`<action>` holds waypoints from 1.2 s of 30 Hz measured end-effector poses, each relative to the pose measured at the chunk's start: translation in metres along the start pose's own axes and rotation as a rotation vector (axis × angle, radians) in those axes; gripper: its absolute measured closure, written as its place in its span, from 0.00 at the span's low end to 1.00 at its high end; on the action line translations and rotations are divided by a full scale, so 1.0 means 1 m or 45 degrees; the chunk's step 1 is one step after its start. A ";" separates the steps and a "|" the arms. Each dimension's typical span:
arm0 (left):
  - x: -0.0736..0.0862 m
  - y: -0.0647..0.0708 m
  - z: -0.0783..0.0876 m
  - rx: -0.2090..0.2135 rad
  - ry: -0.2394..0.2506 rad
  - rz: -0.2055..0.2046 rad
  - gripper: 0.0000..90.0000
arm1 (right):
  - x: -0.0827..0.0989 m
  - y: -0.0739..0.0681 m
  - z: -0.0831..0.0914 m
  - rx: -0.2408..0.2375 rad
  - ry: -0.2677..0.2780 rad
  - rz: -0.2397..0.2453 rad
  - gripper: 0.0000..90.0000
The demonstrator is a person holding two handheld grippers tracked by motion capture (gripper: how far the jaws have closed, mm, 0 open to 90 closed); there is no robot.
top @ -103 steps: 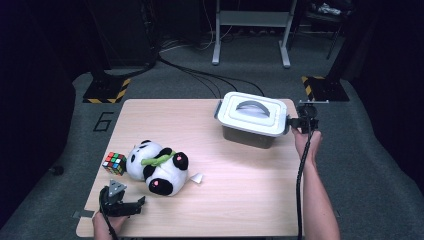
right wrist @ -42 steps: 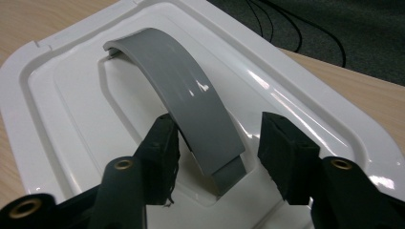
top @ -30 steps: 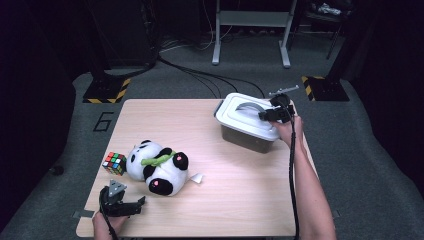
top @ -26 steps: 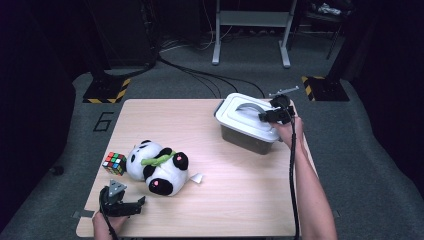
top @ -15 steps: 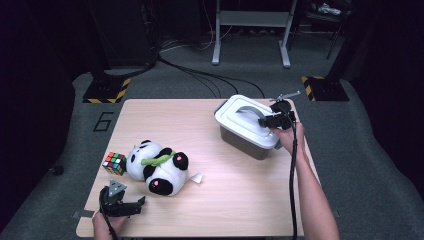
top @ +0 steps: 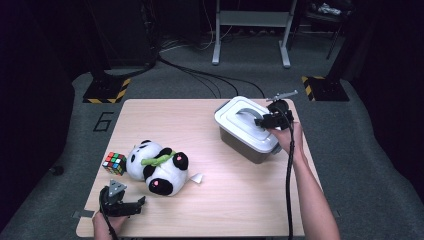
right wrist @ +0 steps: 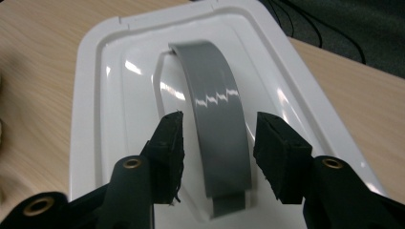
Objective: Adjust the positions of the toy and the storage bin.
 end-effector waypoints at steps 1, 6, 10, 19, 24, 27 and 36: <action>0.000 0.000 0.000 0.005 -0.005 0.000 0.00 | -0.004 -0.001 -0.001 0.005 0.003 0.007 0.58; -0.001 0.000 0.000 0.000 0.001 -0.006 0.00 | -0.022 -0.008 -0.015 0.008 -0.024 0.084 0.57; 0.000 0.000 0.000 0.002 -0.003 -0.003 0.00 | -0.026 -0.009 -0.027 0.008 -0.046 0.108 0.65; 0.000 0.001 0.000 0.005 -0.005 -0.005 0.00 | -0.023 -0.012 -0.025 -0.025 -0.050 0.101 0.74; 0.000 0.000 0.000 0.005 -0.005 -0.005 0.00 | -0.021 -0.018 -0.023 -0.045 -0.043 0.093 0.74; 0.000 0.001 0.000 0.005 -0.005 -0.004 0.00 | -0.019 -0.020 -0.022 -0.048 -0.046 0.062 0.74; 0.000 0.000 0.000 0.004 -0.004 -0.006 0.00 | -0.015 -0.038 -0.019 -0.061 -0.062 0.042 0.74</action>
Point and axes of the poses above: each handheld gripper's, and its own axes: z roughly backward along the jaws, x roughly out of its underside, y roughly to its right, the point moved 9 cm from there along -z, roughly forward along the jaws, and after that the axes turned 1 degree about x, right-handed, at the moved point
